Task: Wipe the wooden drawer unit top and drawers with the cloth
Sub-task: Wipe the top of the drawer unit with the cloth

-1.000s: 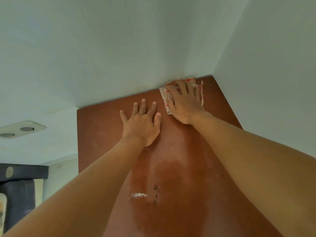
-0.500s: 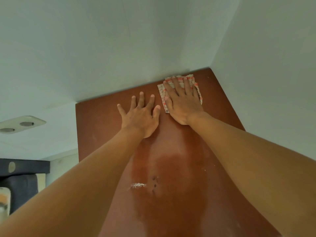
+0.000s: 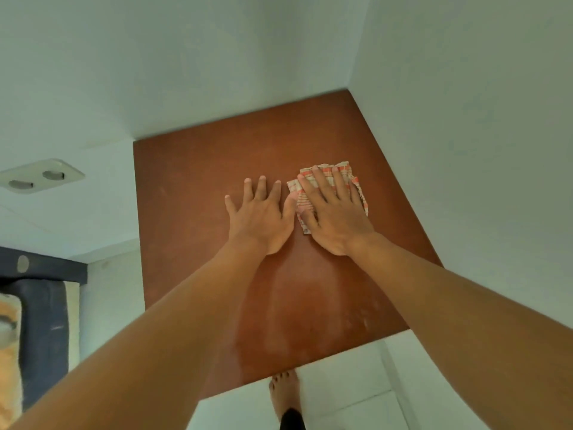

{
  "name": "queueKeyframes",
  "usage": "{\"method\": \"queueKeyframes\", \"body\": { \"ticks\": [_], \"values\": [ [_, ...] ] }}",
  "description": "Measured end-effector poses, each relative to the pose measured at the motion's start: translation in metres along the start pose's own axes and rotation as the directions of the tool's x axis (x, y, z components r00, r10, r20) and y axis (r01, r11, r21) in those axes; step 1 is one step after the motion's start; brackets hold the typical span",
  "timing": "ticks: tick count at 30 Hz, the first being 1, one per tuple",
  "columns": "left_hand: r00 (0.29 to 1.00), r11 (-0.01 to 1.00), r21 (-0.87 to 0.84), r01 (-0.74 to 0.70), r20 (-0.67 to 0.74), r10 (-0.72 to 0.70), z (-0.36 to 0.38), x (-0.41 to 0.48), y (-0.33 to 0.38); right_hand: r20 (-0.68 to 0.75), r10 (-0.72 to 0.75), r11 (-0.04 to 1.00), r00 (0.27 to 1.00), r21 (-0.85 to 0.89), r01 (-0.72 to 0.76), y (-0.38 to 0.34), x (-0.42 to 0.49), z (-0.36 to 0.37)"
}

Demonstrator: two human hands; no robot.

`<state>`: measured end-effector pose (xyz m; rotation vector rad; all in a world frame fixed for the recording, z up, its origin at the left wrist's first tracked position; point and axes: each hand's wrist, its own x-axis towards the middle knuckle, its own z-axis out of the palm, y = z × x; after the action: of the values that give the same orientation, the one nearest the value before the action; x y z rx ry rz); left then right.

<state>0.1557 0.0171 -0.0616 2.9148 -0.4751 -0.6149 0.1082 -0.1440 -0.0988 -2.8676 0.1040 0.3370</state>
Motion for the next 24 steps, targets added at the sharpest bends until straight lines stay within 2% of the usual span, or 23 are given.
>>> {"method": "queueKeyframes", "body": {
  "ticks": [13, 20, 22, 24],
  "values": [
    [0.999, 0.989, -0.150, 0.001, -0.047, -0.009, 0.052, -0.155, 0.018, -0.036, -0.066, 0.998, 0.997, -0.002, 0.066, 0.013, -0.195, 0.048],
    [0.999, 0.988, -0.157, 0.010, -0.037, -0.016, 0.062, -0.193, 0.021, -0.205, -0.167, 0.978, 0.965, -0.162, 0.135, 0.011, -0.257, 0.074],
    [0.999, 0.989, -0.149, -0.001, -0.040, -0.005, 0.066, -0.199, 0.021, -0.179, -0.179, 0.970, 0.968, -0.197, 0.143, 0.016, -0.279, 0.088],
    [0.999, 0.989, -0.149, -0.007, -0.043, 0.001, 0.068, -0.205, 0.020, -0.148, -0.125, 0.982, 0.981, -0.157, 0.102, 0.028, -0.310, 0.112]
  ]
}}
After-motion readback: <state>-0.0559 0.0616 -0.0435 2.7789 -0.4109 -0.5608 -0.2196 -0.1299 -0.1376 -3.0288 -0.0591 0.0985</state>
